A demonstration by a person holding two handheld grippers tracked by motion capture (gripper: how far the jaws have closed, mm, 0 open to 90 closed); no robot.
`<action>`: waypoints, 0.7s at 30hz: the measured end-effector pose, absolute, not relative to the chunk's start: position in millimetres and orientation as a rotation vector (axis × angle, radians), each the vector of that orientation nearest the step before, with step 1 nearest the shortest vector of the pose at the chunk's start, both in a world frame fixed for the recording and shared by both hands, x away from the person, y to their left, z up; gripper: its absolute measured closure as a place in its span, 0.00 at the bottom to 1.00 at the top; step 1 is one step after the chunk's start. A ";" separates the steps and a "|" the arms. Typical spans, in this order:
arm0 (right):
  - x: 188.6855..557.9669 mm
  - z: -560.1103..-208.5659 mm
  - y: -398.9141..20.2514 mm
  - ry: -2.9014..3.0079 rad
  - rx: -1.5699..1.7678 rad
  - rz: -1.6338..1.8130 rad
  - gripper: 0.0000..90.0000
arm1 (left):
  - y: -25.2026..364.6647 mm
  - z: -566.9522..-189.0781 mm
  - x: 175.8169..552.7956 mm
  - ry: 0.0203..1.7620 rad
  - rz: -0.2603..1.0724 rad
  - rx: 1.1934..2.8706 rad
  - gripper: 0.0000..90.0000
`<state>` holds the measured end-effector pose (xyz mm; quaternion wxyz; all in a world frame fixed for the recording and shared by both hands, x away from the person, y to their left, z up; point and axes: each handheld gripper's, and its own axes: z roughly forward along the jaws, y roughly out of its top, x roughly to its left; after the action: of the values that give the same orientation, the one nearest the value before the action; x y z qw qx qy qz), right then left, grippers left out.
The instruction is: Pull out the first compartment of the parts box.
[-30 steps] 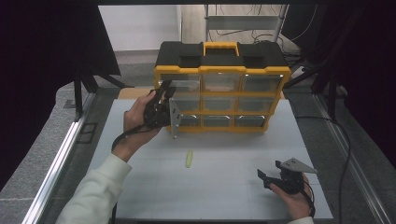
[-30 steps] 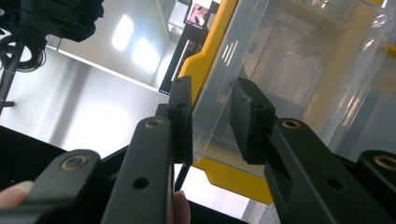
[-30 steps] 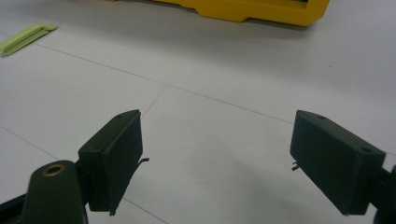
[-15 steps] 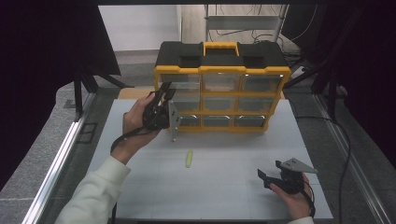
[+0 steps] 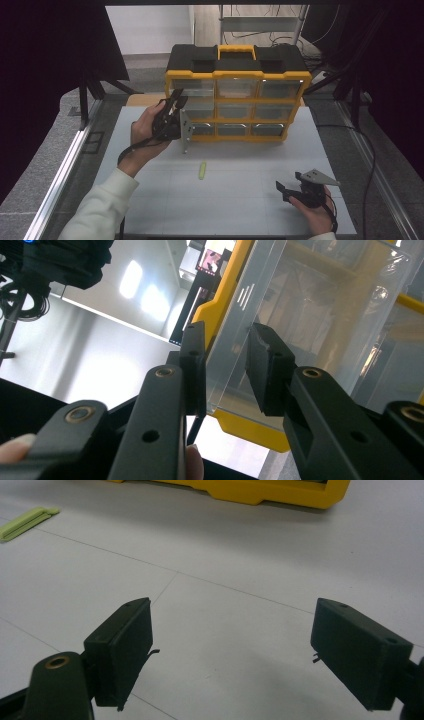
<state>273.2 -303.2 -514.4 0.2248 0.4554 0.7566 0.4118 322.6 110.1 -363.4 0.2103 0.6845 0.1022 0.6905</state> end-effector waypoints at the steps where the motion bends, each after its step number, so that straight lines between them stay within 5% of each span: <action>1: 273.1 -514.4 -303.1 2.087 1.256 1.136 0.19 | 110.2 -363.4 322.2 0.283 1.921 1.902 0.78; 21: 273.0 -514.5 -302.7 2.091 1.258 1.135 0.19 | 111.0 -364.2 314.3 0.271 1.922 1.899 0.78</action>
<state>273.0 -302.7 -514.5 0.2231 0.4557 0.7574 0.4111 314.3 111.0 -364.2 0.2113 0.6836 0.0977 0.6917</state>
